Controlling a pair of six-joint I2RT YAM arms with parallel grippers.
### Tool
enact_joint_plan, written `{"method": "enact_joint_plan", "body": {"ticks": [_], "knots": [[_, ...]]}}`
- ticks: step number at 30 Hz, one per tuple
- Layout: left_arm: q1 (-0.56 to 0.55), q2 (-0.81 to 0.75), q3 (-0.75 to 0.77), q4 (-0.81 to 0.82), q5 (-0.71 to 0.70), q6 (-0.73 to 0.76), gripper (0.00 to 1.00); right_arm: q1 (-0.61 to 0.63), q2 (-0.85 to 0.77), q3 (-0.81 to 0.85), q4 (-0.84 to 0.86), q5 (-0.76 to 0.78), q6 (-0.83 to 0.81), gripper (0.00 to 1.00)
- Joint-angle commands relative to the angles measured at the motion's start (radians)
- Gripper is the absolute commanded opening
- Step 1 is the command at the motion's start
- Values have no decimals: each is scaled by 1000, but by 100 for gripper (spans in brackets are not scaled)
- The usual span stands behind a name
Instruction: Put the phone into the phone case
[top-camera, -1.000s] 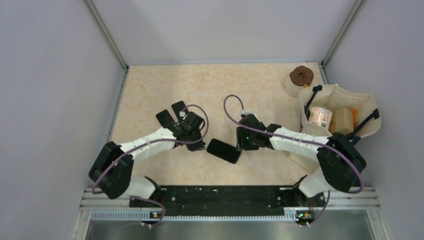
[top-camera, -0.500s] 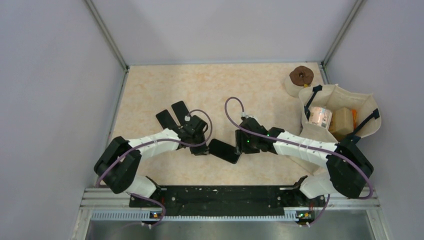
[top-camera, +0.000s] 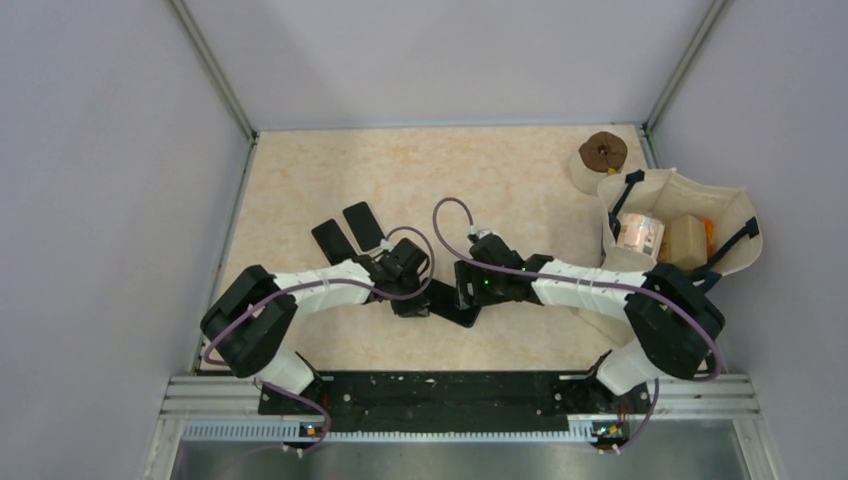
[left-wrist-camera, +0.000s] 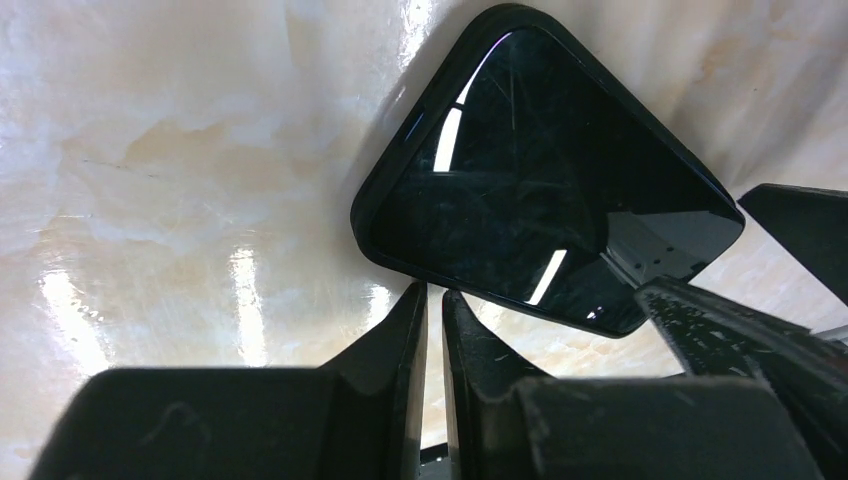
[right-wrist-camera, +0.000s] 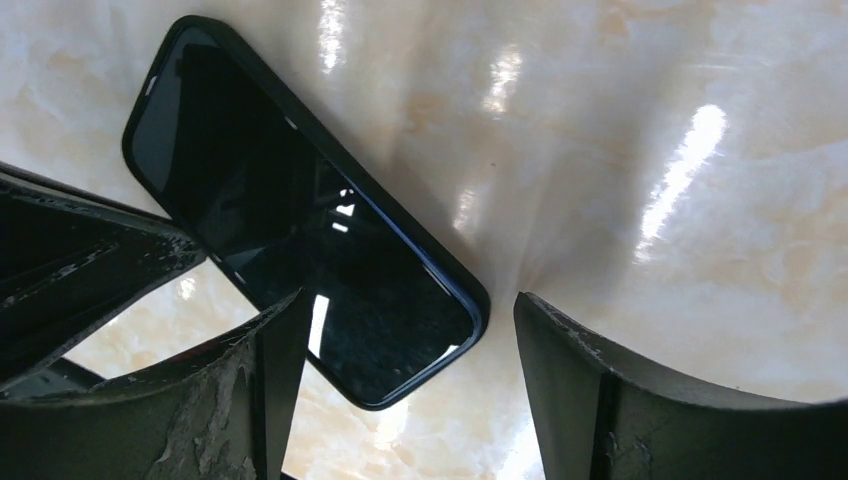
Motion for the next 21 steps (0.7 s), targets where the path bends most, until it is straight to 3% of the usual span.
{"method": "enact_joint_plan", "body": {"ticks": [1,21], "knots": [[3,25,27,43,-45,-30,16,1,18,26,121,-92,-20,75],[98,134,139,57,-26,28,28,117,-124,-108,150,-85,218,77]]}}
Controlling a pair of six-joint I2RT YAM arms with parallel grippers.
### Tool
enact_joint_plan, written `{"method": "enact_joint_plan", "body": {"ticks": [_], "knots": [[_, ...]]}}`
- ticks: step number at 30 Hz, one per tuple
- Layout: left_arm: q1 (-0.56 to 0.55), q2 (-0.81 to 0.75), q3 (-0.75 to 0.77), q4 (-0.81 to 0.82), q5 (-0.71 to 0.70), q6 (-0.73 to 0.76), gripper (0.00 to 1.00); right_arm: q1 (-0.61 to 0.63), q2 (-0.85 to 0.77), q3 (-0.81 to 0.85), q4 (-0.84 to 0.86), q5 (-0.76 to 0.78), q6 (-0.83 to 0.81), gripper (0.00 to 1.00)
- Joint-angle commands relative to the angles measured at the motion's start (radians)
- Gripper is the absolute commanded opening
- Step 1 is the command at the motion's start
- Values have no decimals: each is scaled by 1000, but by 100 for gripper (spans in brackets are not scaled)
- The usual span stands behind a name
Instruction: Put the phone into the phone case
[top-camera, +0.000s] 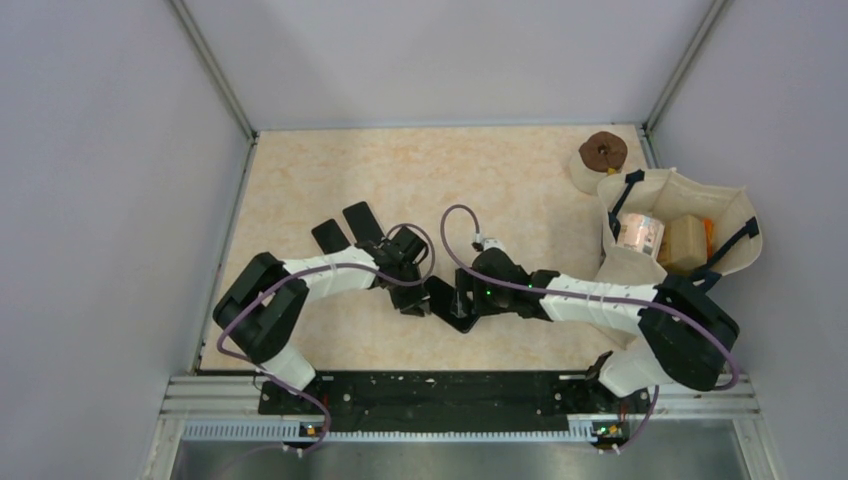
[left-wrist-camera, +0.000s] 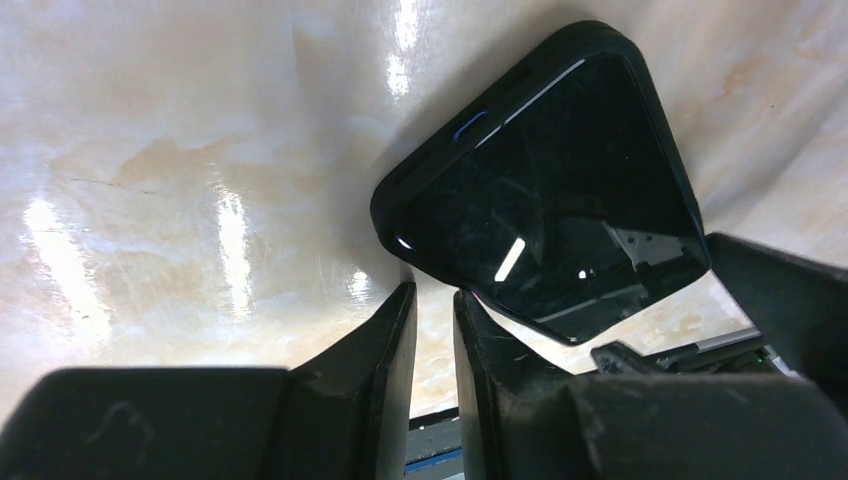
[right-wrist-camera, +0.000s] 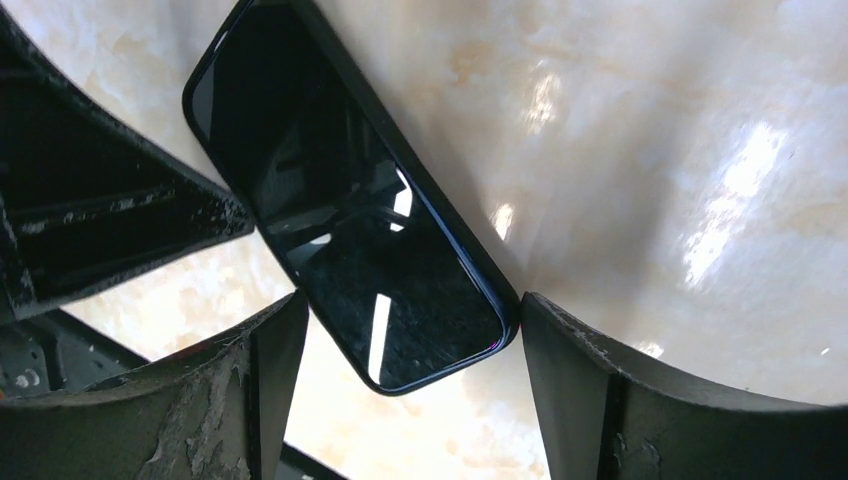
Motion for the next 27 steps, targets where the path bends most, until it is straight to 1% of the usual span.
{"method": "enact_joint_plan", "body": {"ticks": [1,11,14,19,21,25,27], "knots": [[31,51,57,132,-132,25,28,60,-67,-4,14,-78,113,77],[32,59,94,105,-116,66,36,88,-142,-37,-42,-48,169,76],[31,51,90,103,-106,74,38,88,-156,-52,-52,-4,174,75],[26,19,68,94,-95,87,41,79,-153,3,-160,88,136,74],[12,0,52,92,-92,89,41,55,-154,21,-185,97,114,72],[-31,-20,31,97,-82,81,42,-16,-171,31,-192,64,63,56],[-55,-19,23,108,-81,68,42,-29,-157,46,-195,56,45,50]]}}
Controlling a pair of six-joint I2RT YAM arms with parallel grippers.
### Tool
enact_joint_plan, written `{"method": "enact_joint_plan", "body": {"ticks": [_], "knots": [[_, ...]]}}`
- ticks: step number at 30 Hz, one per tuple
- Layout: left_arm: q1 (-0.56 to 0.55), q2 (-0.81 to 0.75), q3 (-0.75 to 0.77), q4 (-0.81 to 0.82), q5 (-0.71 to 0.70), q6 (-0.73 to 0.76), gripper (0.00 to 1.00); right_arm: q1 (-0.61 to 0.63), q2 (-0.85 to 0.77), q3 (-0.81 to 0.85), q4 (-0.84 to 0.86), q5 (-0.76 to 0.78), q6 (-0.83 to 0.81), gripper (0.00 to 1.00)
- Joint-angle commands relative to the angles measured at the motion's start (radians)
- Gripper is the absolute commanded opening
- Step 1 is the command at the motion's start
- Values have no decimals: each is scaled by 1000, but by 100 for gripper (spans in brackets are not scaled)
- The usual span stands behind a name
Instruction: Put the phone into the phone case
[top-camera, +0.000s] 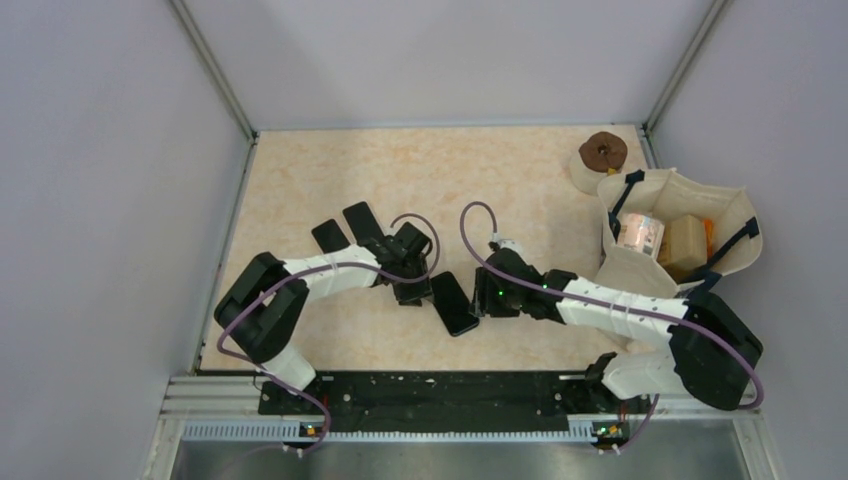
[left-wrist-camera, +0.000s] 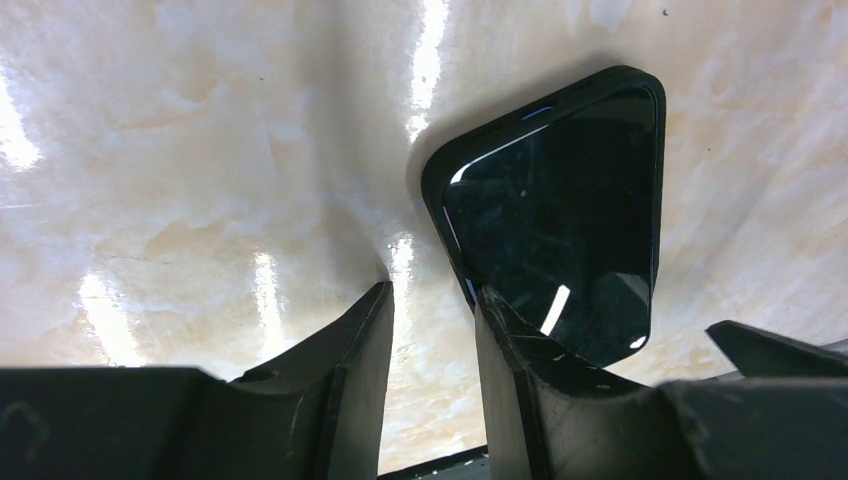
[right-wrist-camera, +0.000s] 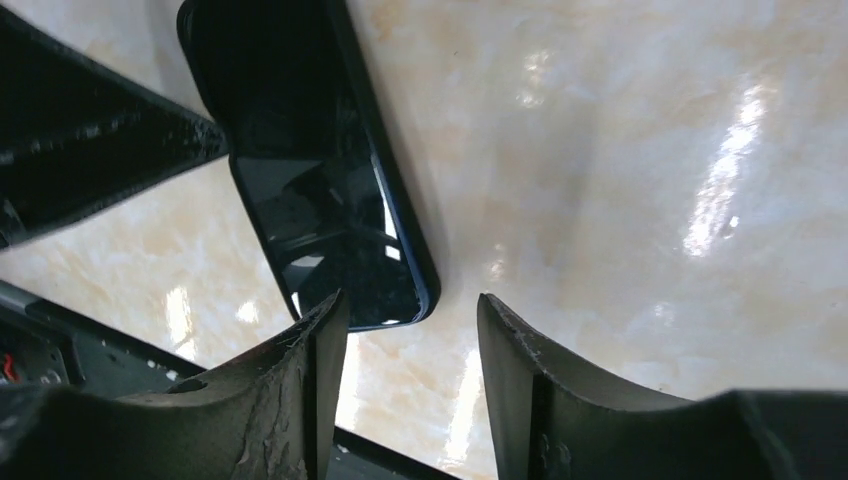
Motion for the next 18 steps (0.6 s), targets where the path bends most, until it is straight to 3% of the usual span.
{"method": "enact_joint_plan", "body": {"ticks": [1,8,18], "knots": [[-55,-28,-25,93,-5,-20,42,-35,-9,68,-16,-1,-58,47],[-96,-32,-30,99,-20,-58,41,-29,69,84,-12,-50,-76,32],[-100,-43,-33,86,-30,-60,41,11,108,86,-50,-9,-78,29]]}}
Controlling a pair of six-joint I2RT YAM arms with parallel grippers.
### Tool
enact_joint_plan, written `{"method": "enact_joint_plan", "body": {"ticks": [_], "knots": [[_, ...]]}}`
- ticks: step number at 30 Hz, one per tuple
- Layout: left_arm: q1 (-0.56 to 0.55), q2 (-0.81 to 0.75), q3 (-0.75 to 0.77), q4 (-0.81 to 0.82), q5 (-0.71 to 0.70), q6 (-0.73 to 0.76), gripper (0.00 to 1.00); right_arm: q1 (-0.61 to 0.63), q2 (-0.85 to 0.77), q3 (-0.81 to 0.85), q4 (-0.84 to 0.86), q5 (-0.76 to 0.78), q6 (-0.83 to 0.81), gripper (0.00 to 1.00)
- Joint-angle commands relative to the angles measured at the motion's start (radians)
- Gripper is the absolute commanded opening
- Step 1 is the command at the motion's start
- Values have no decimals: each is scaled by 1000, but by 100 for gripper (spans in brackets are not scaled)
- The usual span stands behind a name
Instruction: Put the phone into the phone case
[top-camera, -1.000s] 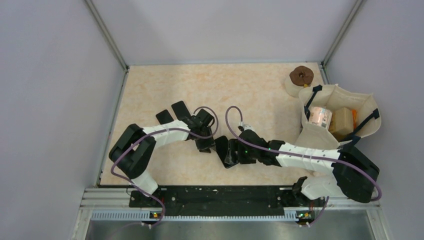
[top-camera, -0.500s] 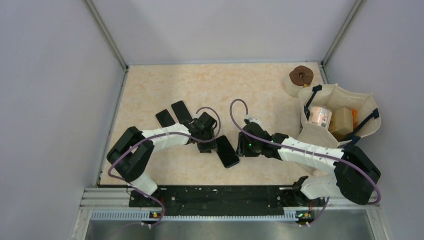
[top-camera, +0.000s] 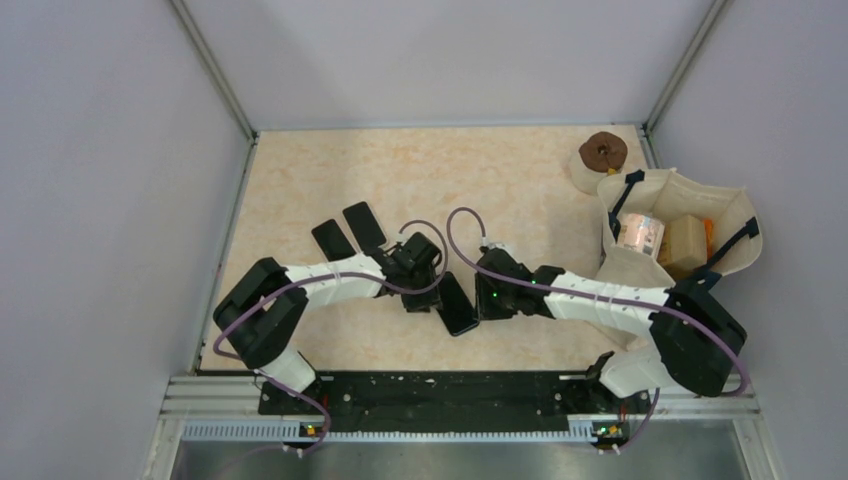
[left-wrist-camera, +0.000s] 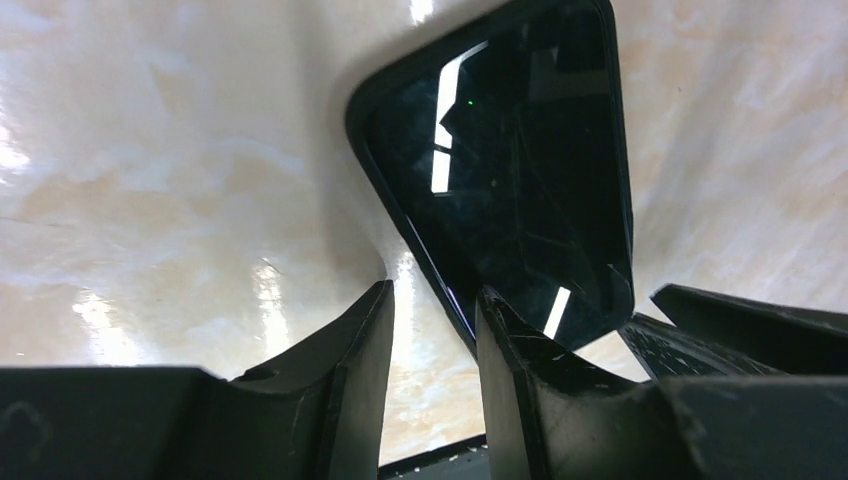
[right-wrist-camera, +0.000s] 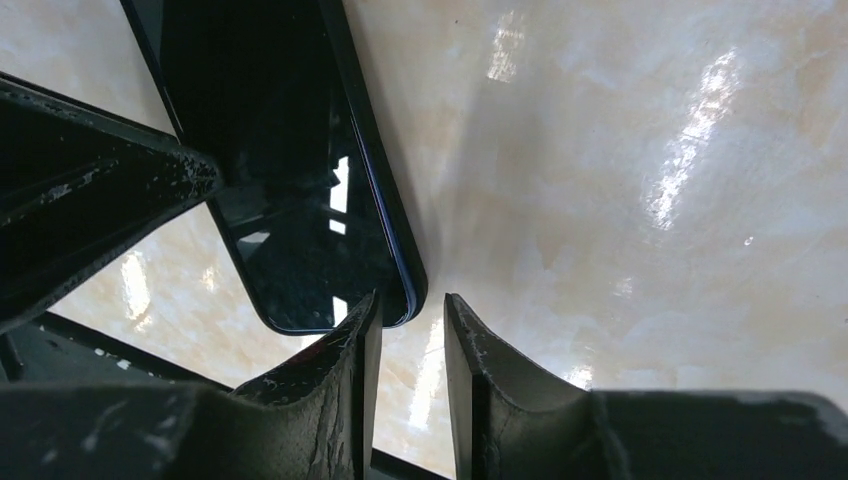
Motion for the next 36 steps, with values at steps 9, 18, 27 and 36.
{"method": "enact_joint_plan", "body": {"ticks": [9,18,27,36], "knots": [[-13,-15,-10,41,24,-14,41,64,65,25,-5,40,19,17],[-13,0,-17,44,16,-17,40,66,98,-4,-3,66,25,8],[-13,-10,-42,59,19,-24,40,112,180,-34,42,88,74,3],[-13,-14,-34,49,17,-26,40,169,265,-41,81,98,120,0]]}}
